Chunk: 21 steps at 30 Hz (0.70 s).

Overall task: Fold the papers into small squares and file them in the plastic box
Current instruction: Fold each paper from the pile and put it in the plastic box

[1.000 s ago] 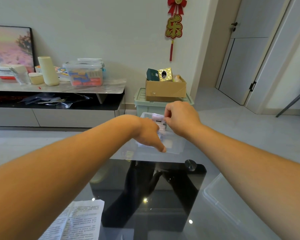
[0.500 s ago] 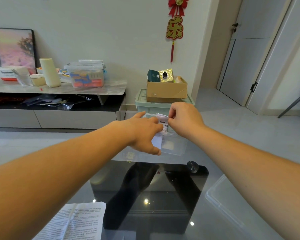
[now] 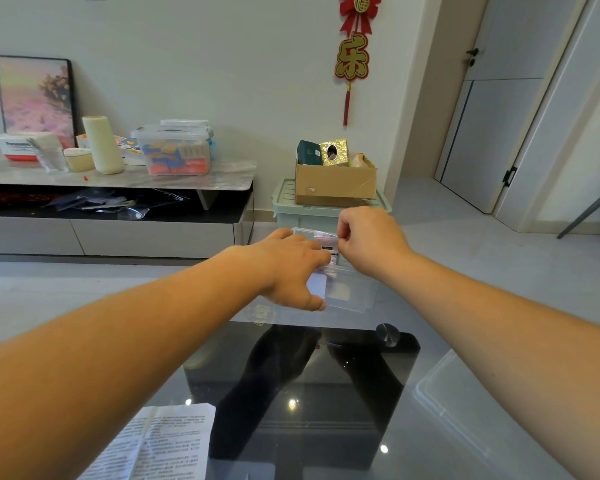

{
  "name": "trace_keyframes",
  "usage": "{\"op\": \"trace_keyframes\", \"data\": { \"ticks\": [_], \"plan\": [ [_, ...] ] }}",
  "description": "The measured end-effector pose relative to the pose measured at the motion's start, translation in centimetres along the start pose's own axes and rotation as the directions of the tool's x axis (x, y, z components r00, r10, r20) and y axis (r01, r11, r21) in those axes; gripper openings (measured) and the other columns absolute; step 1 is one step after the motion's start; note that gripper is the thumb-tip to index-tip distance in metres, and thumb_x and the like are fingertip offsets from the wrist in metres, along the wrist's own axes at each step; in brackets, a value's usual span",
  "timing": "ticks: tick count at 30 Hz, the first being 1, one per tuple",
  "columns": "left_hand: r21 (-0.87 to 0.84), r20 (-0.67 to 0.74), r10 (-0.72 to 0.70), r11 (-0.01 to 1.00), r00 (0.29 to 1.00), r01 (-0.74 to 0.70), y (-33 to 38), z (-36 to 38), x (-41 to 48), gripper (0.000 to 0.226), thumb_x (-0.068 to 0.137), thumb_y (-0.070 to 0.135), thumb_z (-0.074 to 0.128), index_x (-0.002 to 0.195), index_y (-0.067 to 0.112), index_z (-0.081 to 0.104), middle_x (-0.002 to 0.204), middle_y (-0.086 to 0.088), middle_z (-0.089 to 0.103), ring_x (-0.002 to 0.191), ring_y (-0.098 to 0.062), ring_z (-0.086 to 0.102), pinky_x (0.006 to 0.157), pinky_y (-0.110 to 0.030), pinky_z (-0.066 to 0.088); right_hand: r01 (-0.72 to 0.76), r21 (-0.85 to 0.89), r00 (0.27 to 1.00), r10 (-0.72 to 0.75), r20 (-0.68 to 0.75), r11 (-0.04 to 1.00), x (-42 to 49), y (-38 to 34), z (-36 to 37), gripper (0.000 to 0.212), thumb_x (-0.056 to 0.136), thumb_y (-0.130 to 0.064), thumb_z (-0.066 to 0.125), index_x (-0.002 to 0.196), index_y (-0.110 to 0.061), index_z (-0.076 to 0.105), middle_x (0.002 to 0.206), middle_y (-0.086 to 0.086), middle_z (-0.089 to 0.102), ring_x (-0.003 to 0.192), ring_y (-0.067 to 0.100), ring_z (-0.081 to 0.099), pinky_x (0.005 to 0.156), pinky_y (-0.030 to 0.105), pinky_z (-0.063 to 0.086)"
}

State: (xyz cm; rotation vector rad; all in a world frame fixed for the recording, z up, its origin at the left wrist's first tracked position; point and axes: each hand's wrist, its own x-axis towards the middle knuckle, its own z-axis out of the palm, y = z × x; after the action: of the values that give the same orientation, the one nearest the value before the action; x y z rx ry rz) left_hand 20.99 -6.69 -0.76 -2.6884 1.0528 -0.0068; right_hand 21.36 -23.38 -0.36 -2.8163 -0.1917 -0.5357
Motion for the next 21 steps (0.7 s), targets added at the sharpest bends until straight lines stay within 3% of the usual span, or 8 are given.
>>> {"op": "trace_keyframes", "data": {
  "ticks": [7, 12, 17, 21],
  "plan": [
    [-0.049, 0.008, 0.003, 0.999, 1.000, -0.002, 0.08, 0.15, -0.13, 0.068, 0.092, 0.067, 0.050, 0.144, 0.024, 0.042, 0.146, 0.000, 0.042, 0.136, -0.021, 0.041, 0.125, -0.051, 0.010, 0.016, -0.007, 1.000, -0.016, 0.000, 1.000, 0.20, 0.10, 0.20, 0.023, 0.085, -0.012, 0.063, 0.071, -0.027, 0.053, 0.084, -0.001, 0.063, 0.083, 0.022, 0.057, 0.070, 0.036, 0.052],
    [-0.039, -0.019, 0.004, 0.999, 1.000, -0.005, 0.02, 0.31, -0.20, 0.066, 0.091, 0.067, 0.050, 0.142, 0.025, 0.043, 0.140, 0.000, 0.046, 0.131, -0.021, 0.044, 0.124, -0.049, 0.015, 0.037, -0.096, 0.995, -0.028, 0.091, 0.995, 0.65, -0.11, 0.13, 0.027, 0.086, -0.012, 0.066, 0.069, -0.028, 0.054, 0.087, -0.001, 0.066, 0.085, 0.022, 0.061, 0.072, 0.035, 0.054],
    [-0.030, -0.057, 0.000, 1.000, 0.998, -0.001, -0.04, 0.52, -0.17, 0.065, 0.090, 0.067, 0.049, 0.139, 0.025, 0.046, 0.138, -0.001, 0.047, 0.129, -0.023, 0.043, 0.121, -0.048, 0.023, 0.096, -0.087, 0.971, -0.075, 0.228, 0.992, 0.85, -0.28, -0.45, 0.013, 0.089, -0.013, 0.067, 0.084, -0.022, 0.075, 0.088, 0.000, 0.072, 0.083, 0.020, 0.065, 0.075, 0.034, 0.056],
    [-0.039, -0.087, 0.000, 0.999, 0.996, -0.004, -0.09, 0.83, -0.32, 0.068, 0.090, 0.066, 0.052, 0.144, 0.024, 0.042, 0.161, -0.004, 0.024, 0.148, -0.028, 0.021, 0.122, -0.047, 0.016, 0.114, -0.040, 0.969, -0.103, 0.227, 0.993, 0.71, -0.32, -0.72, 0.020, 0.094, -0.011, 0.061, 0.102, -0.019, 0.077, 0.100, 0.004, 0.074, 0.092, 0.023, 0.066, 0.084, 0.038, 0.056]
  ]
}}
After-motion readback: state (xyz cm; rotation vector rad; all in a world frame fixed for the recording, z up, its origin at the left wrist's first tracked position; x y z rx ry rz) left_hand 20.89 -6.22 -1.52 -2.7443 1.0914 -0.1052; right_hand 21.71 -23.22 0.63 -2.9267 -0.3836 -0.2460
